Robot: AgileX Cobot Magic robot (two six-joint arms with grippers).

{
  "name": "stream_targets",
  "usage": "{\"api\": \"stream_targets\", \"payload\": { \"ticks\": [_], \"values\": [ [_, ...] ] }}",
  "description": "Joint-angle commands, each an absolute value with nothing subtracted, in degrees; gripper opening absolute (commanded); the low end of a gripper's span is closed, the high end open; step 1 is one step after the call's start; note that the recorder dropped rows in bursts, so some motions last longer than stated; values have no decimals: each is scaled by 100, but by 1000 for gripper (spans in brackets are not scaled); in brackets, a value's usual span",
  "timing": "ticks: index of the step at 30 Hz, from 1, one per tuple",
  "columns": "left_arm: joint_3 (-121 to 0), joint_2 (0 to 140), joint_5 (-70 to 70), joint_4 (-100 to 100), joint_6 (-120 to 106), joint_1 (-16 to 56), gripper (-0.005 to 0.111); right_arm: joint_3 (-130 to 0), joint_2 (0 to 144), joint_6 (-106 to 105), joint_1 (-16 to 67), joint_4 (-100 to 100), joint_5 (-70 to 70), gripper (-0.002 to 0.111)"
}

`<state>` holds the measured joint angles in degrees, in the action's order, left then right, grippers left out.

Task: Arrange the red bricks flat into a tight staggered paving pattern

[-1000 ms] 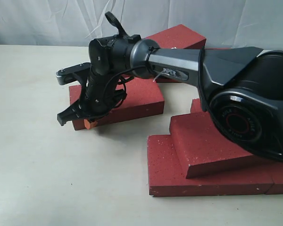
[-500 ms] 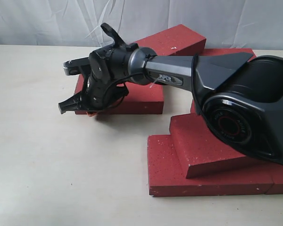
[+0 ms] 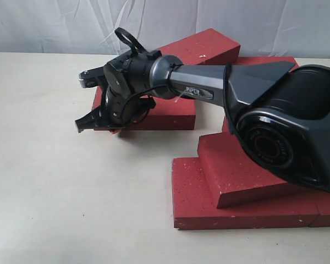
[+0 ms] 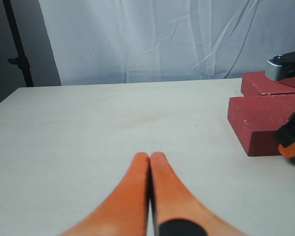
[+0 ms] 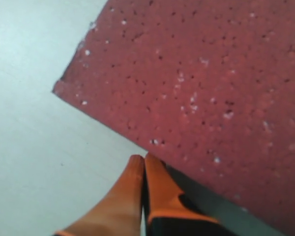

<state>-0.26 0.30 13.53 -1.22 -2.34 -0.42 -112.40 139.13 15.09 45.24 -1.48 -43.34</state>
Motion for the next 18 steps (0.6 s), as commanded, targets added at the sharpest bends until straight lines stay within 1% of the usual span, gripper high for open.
{"api": "stream_targets", "payload": {
  "ticks": [1,5,18],
  "values": [
    [0,0,1336,-125,-196,-46,0,-11223,13891,1419,4529,0,-4628,-1],
    [0,0,1336,-125,-196,-46,0,-11223,13902,981,4573,61,-4906,-1],
    [0,0,1336,-125,-196,-46,0,-11223,13990,965,4511,-633,-4976,-1]
  ]
}}
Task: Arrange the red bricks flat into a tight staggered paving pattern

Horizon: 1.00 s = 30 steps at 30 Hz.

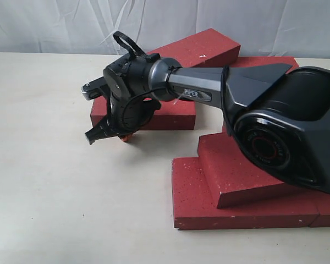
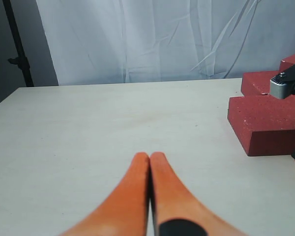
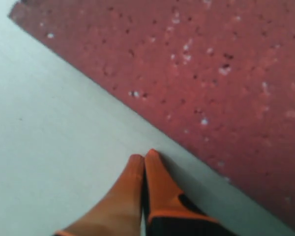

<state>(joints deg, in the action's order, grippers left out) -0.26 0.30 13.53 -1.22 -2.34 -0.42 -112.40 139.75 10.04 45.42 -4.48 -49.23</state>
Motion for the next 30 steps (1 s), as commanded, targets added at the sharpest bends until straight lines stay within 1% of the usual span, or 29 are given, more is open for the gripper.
{"api": "stream_targets", "payload": {
  "ticks": [1,8,14,19,23,27,30],
  "values": [
    [0,0,1323,-125,-196,-46,0,-11223,13990,965,4511,-633,-4976,-1],
    [0,0,1323,-125,-196,-46,0,-11223,13966,976,4511,-883,-5322,-1],
    [0,0,1323,-125,-196,-46,0,-11223,13849,747,4522,-540,-5555,-1],
    [0,0,1323,-125,-196,-46,0,-11223,13658,-257,4511,972,-5742,-1],
    [0,0,1323,-125,-196,-46,0,-11223,13609,-639,4462,1922,-5734,-1],
    [0,0,1323,-125,-196,-46,0,-11223,13584,-1003,4224,3034,-5746,-1],
    [0,0,1323,-125,-196,-46,0,-11223,13424,-1092,3899,3617,-5850,-1]
  ]
}}
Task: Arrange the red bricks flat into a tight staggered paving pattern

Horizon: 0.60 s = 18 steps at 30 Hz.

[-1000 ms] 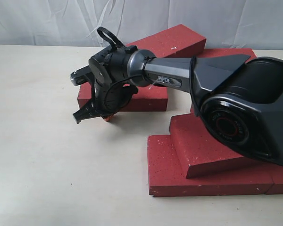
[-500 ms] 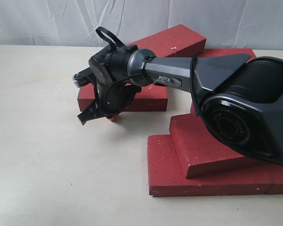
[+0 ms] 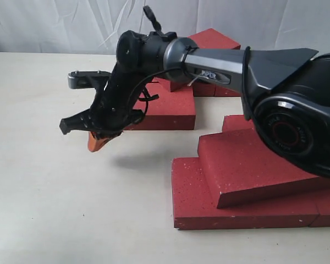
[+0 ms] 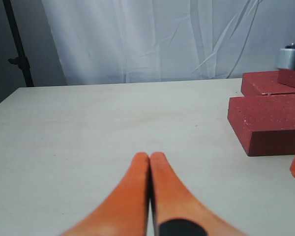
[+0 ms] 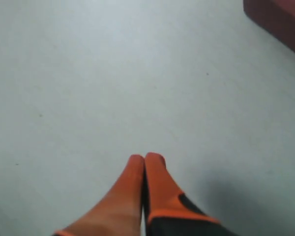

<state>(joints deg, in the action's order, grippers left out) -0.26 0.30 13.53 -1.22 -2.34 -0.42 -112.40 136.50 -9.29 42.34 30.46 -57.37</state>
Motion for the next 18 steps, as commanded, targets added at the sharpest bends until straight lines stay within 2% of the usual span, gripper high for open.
{"api": "stream_targets", "payload": {
  "ticks": [1,9,18],
  "values": [
    [0,0,1323,-125,-196,-46,0,-11223,13354,-1092,3783,3716,-5957,-1],
    [0,0,1323,-125,-196,-46,0,-11223,12868,-1348,3327,3646,-6671,-1],
    [0,0,1210,-98,-196,-46,0,-11223,12441,-1337,3246,2815,-6996,-1]
  ]
}}
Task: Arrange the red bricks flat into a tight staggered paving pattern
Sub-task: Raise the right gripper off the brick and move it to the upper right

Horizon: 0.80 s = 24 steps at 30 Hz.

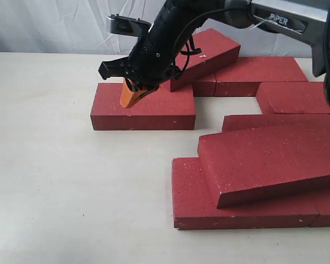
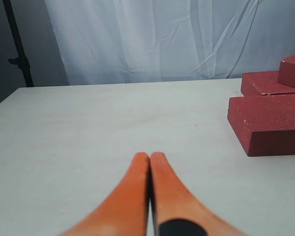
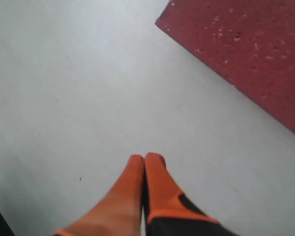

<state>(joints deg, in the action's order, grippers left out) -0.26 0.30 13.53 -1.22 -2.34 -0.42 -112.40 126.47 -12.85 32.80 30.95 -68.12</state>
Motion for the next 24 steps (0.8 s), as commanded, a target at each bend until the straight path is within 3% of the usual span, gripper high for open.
{"api": "stream_targets", "payload": {
  "ticks": [1,24],
  "values": [
    [0,0,1150,-98,-196,-46,0,-11223,12402,-1338,3246,2766,-6996,-1],
    [0,0,37,-76,-196,-46,0,-10443,11963,-1021,3017,2252,-6925,-1]
  ]
}}
